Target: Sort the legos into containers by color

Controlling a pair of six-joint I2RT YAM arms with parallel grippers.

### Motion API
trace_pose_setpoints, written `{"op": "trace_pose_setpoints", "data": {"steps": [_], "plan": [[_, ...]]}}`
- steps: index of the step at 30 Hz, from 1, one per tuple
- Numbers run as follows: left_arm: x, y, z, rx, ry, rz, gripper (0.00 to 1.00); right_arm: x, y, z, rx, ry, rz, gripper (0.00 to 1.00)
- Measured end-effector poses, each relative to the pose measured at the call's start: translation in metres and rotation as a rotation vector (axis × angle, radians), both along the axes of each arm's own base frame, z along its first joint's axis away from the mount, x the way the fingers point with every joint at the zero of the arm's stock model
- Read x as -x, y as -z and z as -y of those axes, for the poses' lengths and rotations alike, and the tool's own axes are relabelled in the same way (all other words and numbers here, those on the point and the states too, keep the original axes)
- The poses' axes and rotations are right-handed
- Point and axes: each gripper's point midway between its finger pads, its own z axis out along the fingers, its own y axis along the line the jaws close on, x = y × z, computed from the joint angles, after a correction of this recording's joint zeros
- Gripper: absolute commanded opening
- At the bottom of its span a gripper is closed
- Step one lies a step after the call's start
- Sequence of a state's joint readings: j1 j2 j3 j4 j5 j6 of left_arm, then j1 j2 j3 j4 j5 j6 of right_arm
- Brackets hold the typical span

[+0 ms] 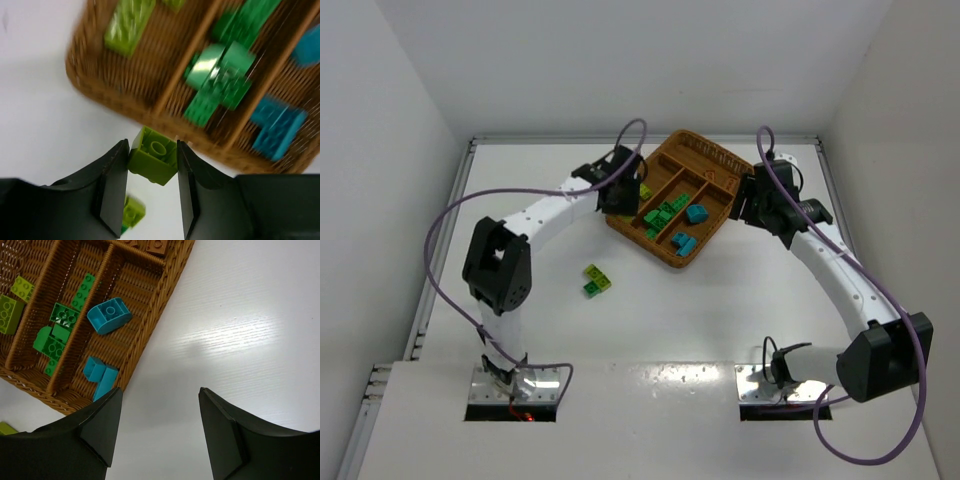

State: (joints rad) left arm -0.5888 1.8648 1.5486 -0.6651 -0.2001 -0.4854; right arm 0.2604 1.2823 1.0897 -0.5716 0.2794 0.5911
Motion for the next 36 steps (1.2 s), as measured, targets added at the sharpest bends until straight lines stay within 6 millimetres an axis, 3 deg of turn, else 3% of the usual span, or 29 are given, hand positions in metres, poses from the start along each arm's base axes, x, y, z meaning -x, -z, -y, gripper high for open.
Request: {"op": "trace_pose_setpoints", "data": {"steps": [4,5,7,8,11,14,17,19,23,25,28,32,36], "plan": [[-0.057,-0.037,0.017,0.093,-0.044,0.103,0.25,0.001,0.001,0.0,0.001,0.001,-0.004,0.64],[-0.07,-0.04,0.022,0.11,-0.052,0.123,0.32,0.001,0.001,0.0,0.002,0.001,-0.006,0.64],[-0.091,-0.033,0.025,0.11,-0.072,0.122,0.54,0.002,0.001,0.001,0.002,0.001,-0.009,0.64],[-0.102,-0.028,0.029,0.112,-0.08,0.124,0.81,0.002,0.001,0.001,0.002,0.001,-0.009,0.64],[-0.122,-0.004,0.035,0.095,-0.097,0.095,0.91,0.003,0.002,0.001,0.003,0.001,-0.012,0.64],[-0.121,0.013,0.031,0.065,-0.109,0.056,0.91,0.003,0.002,0.001,0.004,0.001,-0.015,0.64],[-0.104,0.014,0.018,0.006,-0.128,0.043,0.91,0.003,0.002,0.001,0.004,0.001,-0.015,0.64],[-0.083,0.006,0.005,-0.04,-0.146,0.052,0.91,0.003,0.002,0.001,0.004,0.0,-0.016,0.64],[-0.016,-0.013,-0.025,-0.048,-0.182,0.063,0.91,0.004,0.003,0.001,0.004,0.0,-0.018,0.67],[0.019,-0.012,-0.043,-0.037,-0.208,0.048,0.91,0.004,0.003,0.001,0.005,-0.001,-0.02,0.77],[0.061,0.014,-0.067,-0.039,-0.261,-0.015,0.91,0.006,0.004,0.0,0.007,-0.004,-0.027,0.77],[0.102,0.066,-0.083,-0.066,-0.309,-0.157,0.91,0.008,0.006,-0.006,0.007,-0.024,-0.033,0.77],[0.113,0.08,-0.08,-0.016,-0.379,-0.209,0.91,0.011,0.007,-0.015,0.005,-0.053,-0.038,0.77]]}}
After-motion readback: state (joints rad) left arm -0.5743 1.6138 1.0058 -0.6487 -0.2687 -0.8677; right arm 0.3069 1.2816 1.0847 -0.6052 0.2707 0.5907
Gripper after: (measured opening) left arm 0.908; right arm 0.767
